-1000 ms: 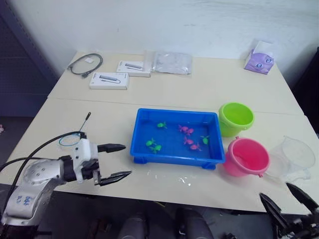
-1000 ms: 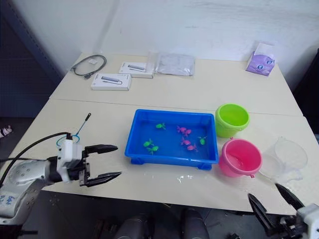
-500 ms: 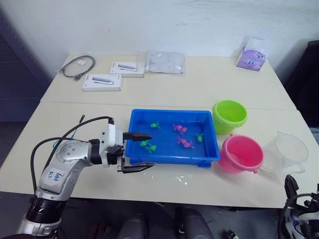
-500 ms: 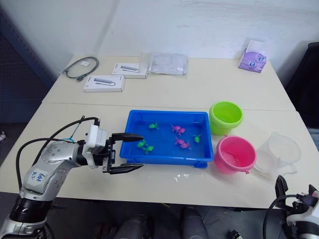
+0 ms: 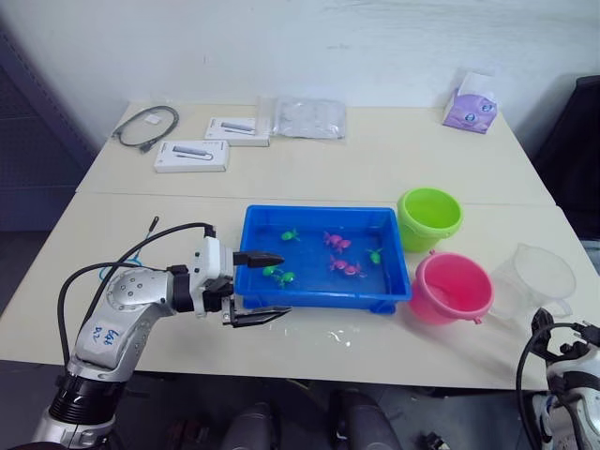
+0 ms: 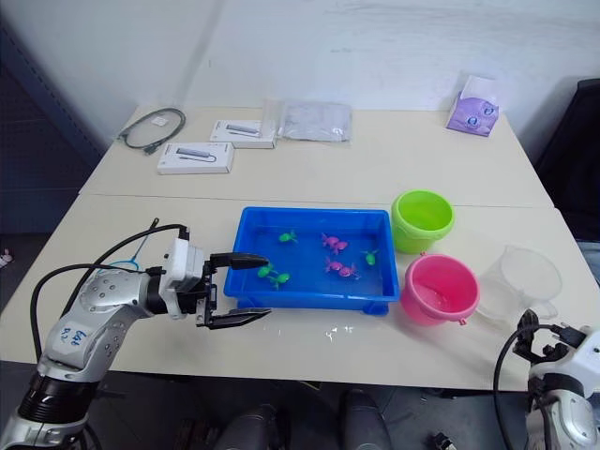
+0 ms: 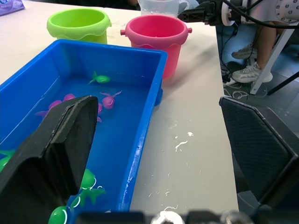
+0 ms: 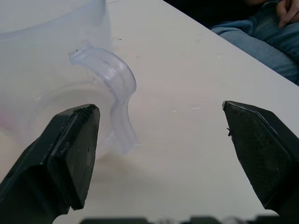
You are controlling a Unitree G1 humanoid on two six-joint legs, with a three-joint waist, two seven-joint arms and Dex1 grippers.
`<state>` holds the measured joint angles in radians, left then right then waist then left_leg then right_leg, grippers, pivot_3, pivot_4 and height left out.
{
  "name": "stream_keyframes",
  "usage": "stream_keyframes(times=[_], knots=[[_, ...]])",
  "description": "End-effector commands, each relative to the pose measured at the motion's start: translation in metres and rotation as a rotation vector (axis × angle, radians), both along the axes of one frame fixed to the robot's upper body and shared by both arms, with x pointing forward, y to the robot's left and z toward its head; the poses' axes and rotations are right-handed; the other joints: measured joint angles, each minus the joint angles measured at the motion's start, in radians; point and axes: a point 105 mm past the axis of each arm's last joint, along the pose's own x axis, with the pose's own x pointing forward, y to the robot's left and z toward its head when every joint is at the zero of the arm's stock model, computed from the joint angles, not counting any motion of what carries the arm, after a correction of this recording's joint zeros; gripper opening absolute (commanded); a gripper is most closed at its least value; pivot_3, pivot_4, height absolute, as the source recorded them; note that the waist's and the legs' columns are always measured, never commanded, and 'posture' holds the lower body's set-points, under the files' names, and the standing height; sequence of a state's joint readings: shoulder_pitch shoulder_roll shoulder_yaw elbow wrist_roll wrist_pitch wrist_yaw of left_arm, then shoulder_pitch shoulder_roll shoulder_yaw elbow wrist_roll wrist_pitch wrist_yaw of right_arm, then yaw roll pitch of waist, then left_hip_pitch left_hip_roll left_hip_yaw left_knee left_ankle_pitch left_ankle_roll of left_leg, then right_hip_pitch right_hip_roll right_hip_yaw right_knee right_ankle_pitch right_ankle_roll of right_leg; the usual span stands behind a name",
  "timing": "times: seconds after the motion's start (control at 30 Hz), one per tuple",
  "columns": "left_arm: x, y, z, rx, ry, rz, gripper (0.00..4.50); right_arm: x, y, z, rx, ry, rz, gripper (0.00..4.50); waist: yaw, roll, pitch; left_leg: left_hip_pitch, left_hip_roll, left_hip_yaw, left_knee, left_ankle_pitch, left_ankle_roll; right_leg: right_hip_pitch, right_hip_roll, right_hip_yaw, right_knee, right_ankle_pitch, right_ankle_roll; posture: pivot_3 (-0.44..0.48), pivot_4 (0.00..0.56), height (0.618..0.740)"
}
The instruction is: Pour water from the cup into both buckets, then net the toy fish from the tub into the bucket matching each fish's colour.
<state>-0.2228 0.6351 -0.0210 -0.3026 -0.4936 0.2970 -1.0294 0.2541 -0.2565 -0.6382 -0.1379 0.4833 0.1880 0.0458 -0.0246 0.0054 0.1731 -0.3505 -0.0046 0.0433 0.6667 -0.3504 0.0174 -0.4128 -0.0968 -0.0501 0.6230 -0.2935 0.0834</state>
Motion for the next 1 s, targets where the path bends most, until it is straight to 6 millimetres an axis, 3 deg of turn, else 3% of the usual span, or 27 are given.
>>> stream_keyframes(times=[0.03, 0.47, 0.53, 0.77, 0.8, 1.0], knots=[[-0.002, -0.002, 0.008, 0.005, -0.044, -0.010, 4.46, -0.003, -0.012, 0.005, -0.004, -0.033, -0.085, 4.50, 0.000, 0.000, 0.000, 0.000, 0.000, 0.000, 0.000, 0.000, 0.000, 0.000, 0.000, 0.000, 0.000, 0.000, 0.000, 0.000, 0.150, 0.739], [0.003, -0.006, 0.008, 0.000, -0.073, -0.008, 4.46, 0.021, -0.021, 0.008, 0.019, -0.137, -0.158, 4.50, -0.003, 0.000, 0.000, 0.000, 0.000, 0.000, 0.000, 0.000, 0.000, 0.000, 0.001, 0.000, 0.001, 0.000, 0.000, 0.000, 0.150, 0.739], [0.003, -0.006, 0.008, -0.002, -0.074, -0.008, 4.50, 0.023, -0.022, 0.009, 0.022, -0.156, -0.157, 3.70, -0.003, 0.000, 0.000, 0.000, 0.000, 0.000, 0.000, 0.000, 0.000, 0.000, 0.001, 0.000, 0.001, 0.000, 0.000, 0.000, 0.150, 0.739], [0.004, -0.007, 0.007, -0.006, -0.073, -0.006, 4.50, 0.032, -0.018, 0.014, 0.026, -0.192, -0.126, 0.23, -0.001, 0.000, 0.000, 0.000, 0.000, 0.000, 0.000, 0.001, 0.000, 0.000, 0.001, 0.000, 0.001, 0.000, 0.000, 0.000, 0.150, 0.739], [0.004, -0.007, 0.007, -0.006, -0.072, -0.006, 4.50, 0.032, -0.018, 0.015, 0.028, -0.196, -0.121, 0.07, -0.001, 0.000, 0.000, 0.000, 0.000, 0.000, 0.000, 0.001, 0.000, 0.000, 0.001, 0.000, 0.000, 0.000, 0.000, 0.000, 0.150, 0.739], [0.004, -0.010, 0.008, -0.030, -0.058, -0.014, 4.50, 0.029, -0.015, 0.026, -0.001, -0.215, -0.089, 0.07, -0.001, 0.000, 0.000, 0.000, 0.000, 0.000, 0.000, 0.001, 0.000, 0.000, 0.001, 0.000, 0.000, 0.000, 0.000, 0.000, 0.150, 0.739]])
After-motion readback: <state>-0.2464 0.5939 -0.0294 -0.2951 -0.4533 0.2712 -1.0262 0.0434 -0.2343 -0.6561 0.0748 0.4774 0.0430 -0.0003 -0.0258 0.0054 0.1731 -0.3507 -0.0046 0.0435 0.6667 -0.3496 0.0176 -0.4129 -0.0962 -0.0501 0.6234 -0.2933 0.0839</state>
